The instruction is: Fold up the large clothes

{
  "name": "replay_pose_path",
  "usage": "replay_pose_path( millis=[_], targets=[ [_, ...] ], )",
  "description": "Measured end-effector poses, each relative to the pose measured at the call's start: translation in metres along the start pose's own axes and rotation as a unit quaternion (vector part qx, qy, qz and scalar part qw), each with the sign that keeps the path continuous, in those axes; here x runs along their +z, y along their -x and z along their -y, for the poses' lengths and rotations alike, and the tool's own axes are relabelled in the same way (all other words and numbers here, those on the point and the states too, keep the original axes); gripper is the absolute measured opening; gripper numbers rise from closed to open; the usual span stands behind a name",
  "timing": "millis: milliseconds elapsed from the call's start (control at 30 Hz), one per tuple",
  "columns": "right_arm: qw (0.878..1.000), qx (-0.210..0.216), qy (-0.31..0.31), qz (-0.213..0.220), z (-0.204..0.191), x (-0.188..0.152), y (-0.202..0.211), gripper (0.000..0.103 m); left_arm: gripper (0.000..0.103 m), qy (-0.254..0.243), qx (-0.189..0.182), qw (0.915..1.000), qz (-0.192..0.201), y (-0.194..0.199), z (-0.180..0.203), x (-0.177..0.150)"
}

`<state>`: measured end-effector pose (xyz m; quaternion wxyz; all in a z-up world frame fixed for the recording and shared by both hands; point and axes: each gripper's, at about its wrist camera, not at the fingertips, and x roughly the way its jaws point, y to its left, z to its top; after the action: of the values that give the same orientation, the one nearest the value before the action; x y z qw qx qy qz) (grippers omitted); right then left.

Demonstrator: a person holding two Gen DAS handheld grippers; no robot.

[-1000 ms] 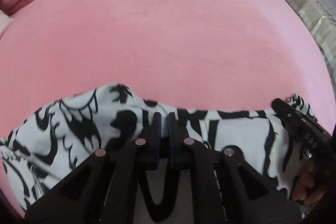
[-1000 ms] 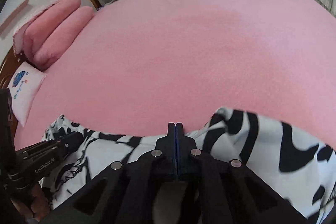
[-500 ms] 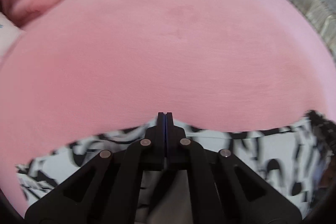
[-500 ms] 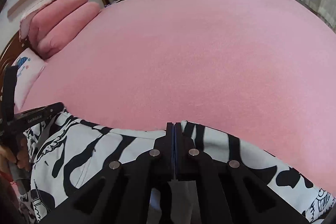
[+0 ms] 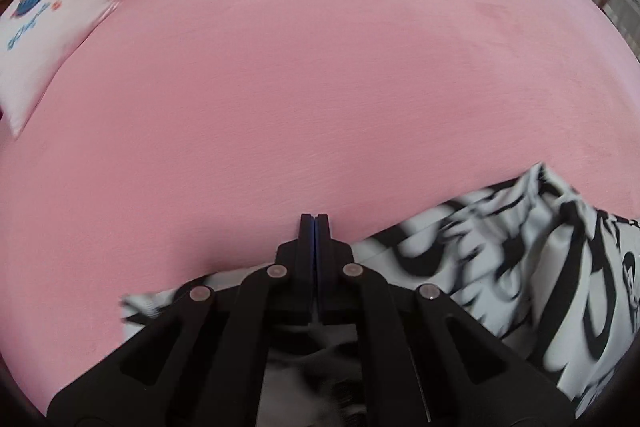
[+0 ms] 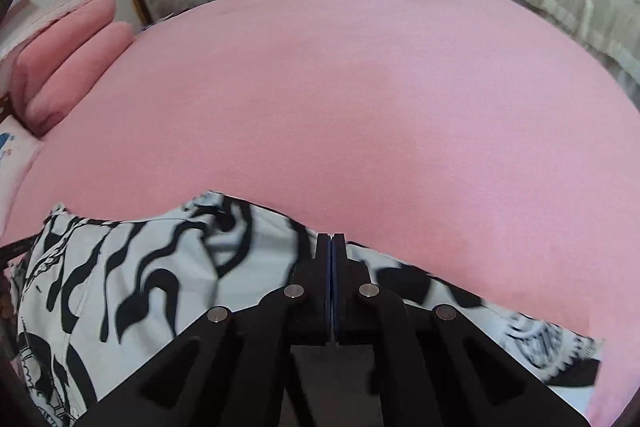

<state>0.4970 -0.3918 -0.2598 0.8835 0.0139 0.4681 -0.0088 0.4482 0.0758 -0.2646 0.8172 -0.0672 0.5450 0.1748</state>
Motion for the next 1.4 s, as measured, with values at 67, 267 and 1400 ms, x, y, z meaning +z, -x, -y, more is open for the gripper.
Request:
replay_pose_path(
  millis=[67,267,1400],
  targets=[
    [0.999,-0.031,-0.006,0.006,0.006,-0.002,0.012,0.000,0.001,-0.003,0.005,1.0000,0.003,0.009,-0.010,-0.007],
    [0.995,-0.053,-0.086,0.008,0.040,-0.031,0.075,0.000,0.001,-0.001,-0.003,0.9998,0.022,0.071,-0.041,-0.045],
    [0.989,-0.026,-0.133,-0.065,-0.015,-0.339,0.436,0.005,0.001,-0.012,-0.165,0.9854,-0.041,0.402,-0.107,-0.344]
  ],
)
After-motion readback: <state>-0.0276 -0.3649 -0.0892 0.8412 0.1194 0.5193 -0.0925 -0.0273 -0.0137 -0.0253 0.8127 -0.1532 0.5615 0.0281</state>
